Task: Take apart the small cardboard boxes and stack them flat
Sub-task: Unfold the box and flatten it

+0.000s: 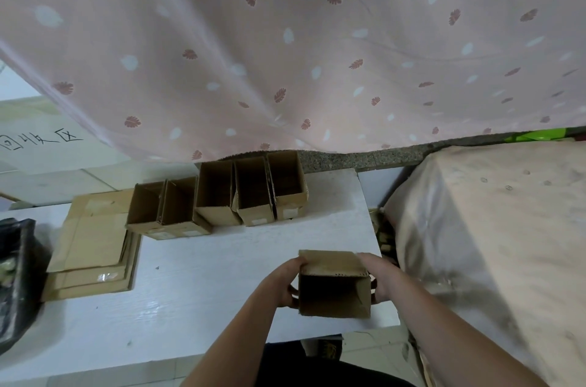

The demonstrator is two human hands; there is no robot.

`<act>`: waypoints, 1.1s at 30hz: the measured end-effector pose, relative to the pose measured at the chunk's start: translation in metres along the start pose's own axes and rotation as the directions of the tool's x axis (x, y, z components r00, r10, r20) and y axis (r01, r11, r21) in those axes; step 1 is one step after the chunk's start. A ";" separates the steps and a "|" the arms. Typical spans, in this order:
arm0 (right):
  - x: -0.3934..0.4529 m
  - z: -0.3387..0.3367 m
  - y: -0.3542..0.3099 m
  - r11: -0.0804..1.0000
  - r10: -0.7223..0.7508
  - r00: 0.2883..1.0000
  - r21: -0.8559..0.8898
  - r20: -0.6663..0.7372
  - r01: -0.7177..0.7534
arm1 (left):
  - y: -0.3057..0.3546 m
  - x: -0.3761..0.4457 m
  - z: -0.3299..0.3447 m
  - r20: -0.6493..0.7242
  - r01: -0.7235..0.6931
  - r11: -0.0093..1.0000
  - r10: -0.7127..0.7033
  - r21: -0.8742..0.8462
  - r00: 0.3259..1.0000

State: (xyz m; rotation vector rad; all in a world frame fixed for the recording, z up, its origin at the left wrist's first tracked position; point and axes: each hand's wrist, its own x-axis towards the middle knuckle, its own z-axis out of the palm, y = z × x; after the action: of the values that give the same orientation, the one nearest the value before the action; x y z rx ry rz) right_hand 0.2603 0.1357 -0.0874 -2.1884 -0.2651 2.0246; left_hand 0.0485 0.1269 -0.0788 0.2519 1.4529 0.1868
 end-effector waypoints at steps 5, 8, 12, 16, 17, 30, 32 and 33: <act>-0.001 -0.009 -0.005 0.994 -0.060 0.995 0.100 0.085 0.051 | 0.004 -0.003 -0.018 0.094 -0.090 0.995 0.093 -0.036 0.991; -0.001 -0.019 -0.010 0.982 -0.179 0.960 0.102 0.215 0.160 | 0.005 -0.003 -0.028 0.134 -0.187 0.982 0.187 -0.009 0.973; -0.002 -0.025 -0.015 0.967 -0.253 0.916 0.090 0.310 0.237 | 0.007 -0.004 -0.034 0.171 -0.281 0.958 0.267 0.060 0.948; 0.000 -0.023 -0.017 0.943 -0.279 0.896 0.276 0.346 0.187 | 0.003 -0.007 -0.035 0.150 -0.298 0.934 0.329 -0.194 0.932; 0.000 -0.022 -0.017 0.935 -0.286 0.899 0.300 0.332 0.187 | 0.002 -0.007 -0.035 0.131 -0.292 0.914 0.338 -0.281 0.932; -0.004 0.001 -0.010 0.915 -0.393 0.902 0.178 0.180 0.363 | -0.009 -0.003 -0.017 -0.045 -0.395 0.871 0.400 -0.292 0.915; -0.003 0.002 -0.008 0.923 -0.379 0.906 0.146 0.187 0.356 | -0.016 -0.003 -0.019 -0.033 -0.373 0.894 0.377 -0.250 0.926; -0.002 0.002 -0.008 0.929 -0.368 0.911 0.122 0.184 0.350 | -0.019 -0.003 -0.019 -0.026 -0.366 0.903 0.370 -0.224 0.929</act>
State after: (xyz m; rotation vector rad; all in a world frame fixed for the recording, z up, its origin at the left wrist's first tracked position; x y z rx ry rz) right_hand 0.2580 0.1427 -0.0834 -1.7260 -0.5502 2.0021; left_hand 0.0285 0.1094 -0.0832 0.3404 1.3426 0.6529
